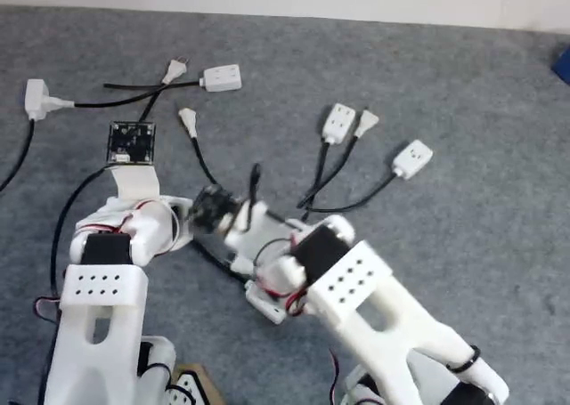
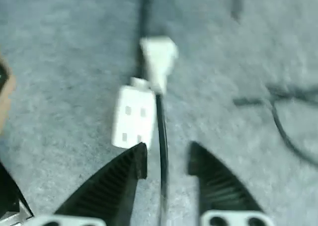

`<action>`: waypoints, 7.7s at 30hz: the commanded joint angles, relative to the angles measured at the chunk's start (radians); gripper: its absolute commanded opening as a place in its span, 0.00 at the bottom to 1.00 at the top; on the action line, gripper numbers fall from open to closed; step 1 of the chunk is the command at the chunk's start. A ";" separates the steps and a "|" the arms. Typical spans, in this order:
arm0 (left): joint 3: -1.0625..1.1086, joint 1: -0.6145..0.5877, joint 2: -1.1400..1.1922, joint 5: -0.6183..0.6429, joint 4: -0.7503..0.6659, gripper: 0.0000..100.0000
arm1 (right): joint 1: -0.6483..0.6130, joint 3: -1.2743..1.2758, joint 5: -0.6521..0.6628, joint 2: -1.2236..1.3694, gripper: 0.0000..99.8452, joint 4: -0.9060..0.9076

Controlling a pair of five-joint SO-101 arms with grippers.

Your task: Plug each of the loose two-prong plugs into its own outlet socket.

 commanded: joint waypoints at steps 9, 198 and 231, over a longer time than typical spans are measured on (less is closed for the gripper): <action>0.021 -0.027 -0.004 0.002 -0.077 0.43 | -0.035 -0.016 0.285 0.251 0.21 -0.124; 0.165 0.285 -0.308 0.055 0.144 0.43 | 0.134 -0.262 -0.183 0.073 0.01 0.128; 0.162 0.013 -0.308 0.126 0.029 0.43 | 0.176 -0.466 -0.157 0.360 0.01 0.392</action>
